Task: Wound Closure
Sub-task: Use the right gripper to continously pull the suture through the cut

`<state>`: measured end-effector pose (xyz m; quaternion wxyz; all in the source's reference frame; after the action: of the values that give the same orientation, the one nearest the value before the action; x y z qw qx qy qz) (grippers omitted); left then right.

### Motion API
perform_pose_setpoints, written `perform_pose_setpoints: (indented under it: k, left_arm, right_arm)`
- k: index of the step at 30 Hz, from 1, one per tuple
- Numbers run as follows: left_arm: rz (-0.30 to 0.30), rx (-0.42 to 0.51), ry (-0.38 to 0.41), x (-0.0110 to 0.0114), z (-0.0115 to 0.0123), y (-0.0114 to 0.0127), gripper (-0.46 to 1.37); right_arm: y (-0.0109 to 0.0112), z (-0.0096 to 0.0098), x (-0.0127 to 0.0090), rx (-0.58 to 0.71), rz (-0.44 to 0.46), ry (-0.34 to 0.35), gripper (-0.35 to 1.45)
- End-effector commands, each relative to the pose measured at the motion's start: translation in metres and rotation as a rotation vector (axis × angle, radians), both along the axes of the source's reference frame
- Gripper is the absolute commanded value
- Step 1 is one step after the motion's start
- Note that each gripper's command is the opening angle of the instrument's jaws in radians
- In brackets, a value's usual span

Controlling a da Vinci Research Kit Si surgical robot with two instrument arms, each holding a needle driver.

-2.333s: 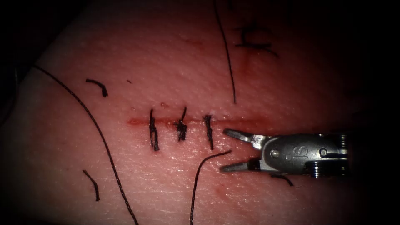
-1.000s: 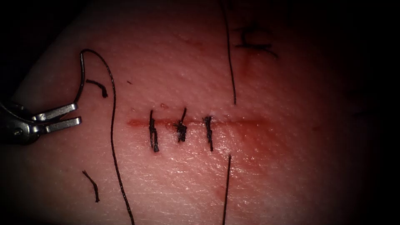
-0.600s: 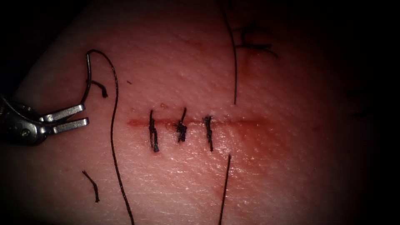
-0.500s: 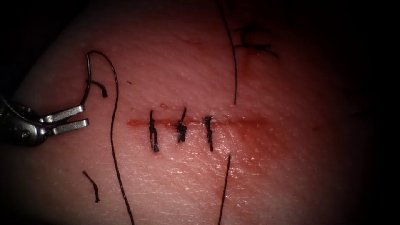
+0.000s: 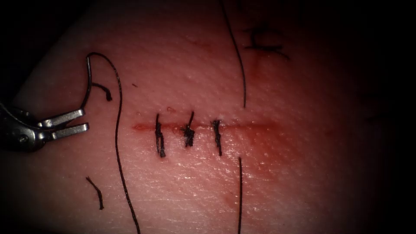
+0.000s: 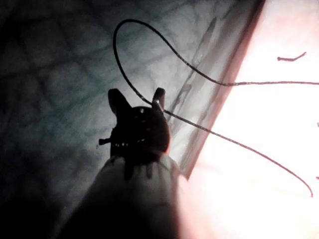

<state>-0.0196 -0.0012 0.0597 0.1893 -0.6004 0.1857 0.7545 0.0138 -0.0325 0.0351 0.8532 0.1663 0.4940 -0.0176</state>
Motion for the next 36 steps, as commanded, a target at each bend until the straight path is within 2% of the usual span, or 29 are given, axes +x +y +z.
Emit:
perform_pose_setpoints:
  k: [1, 3, 4, 8, 13, 16, 19, 21, 22, 23, 24, 28, 31, 36]
  left_arm:
    - [0.013, 0.003, -0.003, 0.0002, -0.0001, 0.0, -0.35]
    - [0.017, -0.001, 0.001, 0.0003, -0.0001, 0.0, -0.35]
    - [0.015, -0.001, -0.001, 0.0005, -0.0001, 0.0001, -0.35]
    - [0.014, -0.001, -0.001, 0.0004, -0.0001, 0.0001, -0.35]
    - [0.015, -0.001, 0.0, 0.0004, -0.0001, 0.0, -0.35]
    - [0.015, -0.001, -0.001, 0.0004, -0.0001, 0.0, -0.35]
    - [0.013, -0.001, 0.001, 0.0002, -0.0001, 0.0001, -0.35]
    - [0.012, -0.007, 0.005, -0.0001, -0.0001, 0.0001, -0.35]
    - [0.012, -0.007, 0.005, -0.0002, -0.0001, 0.0, -0.35]
    - [0.008, -0.01, 0.006, -0.0004, -0.0001, -0.0001, -0.35]
    - [0.008, -0.01, 0.006, -0.0005, -0.0001, -0.0001, -0.35]
    - [0.01, -0.016, 0.015, -0.0011, 0.0, -0.0004, -0.35]
    - [0.01, -0.016, 0.019, -0.0016, 0.0, -0.0006, -0.35]
    - [0.014, -0.02, 0.015, -0.0022, -0.0003, -0.0008, -0.35]
  right_arm:
    - [0.0006, -0.0004, -0.0014, -0.017, 0.014, -0.002, 1.25]
    - [0.0015, -0.0007, -0.0032, -0.035, 0.038, -0.006, 1.25]
    - [0.0026, -0.0009, -0.0049, -0.052, 0.066, -0.013, 1.24]
    - [0.0054, -0.0007, -0.0083, -0.072, 0.12, -0.017, 1.24]
    - [0.0088, 0.0001, -0.0118, -0.083, 0.213, 0.001, 1.23]
    - [0.0104, 0.0008, -0.0128, -0.104, 0.264, 0.026, 1.19]
    - [0.0122, 0.0025, -0.0127, -0.116, 0.286, 0.024, 1.11]
    - [0.0135, 0.004, -0.0123, -0.113, 0.301, 0.058, 1.08]
    - [0.0143, 0.0049, -0.0121, -0.114, 0.306, 0.07, 1.08]
    - [0.0157, 0.0069, -0.0116, -0.124, 0.315, 0.073, 1.08]
    - [0.0159, 0.0072, -0.0116, -0.126, 0.316, 0.072, 1.08]
    - [0.0189, 0.0116, -0.0103, -0.148, 0.325, 0.072, 1.08]
    - [0.0202, 0.0142, -0.0092, -0.16, 0.323, 0.079, 1.08]
    - [0.0211, 0.0169, -0.0071, -0.173, 0.318, 0.09, 1.04]
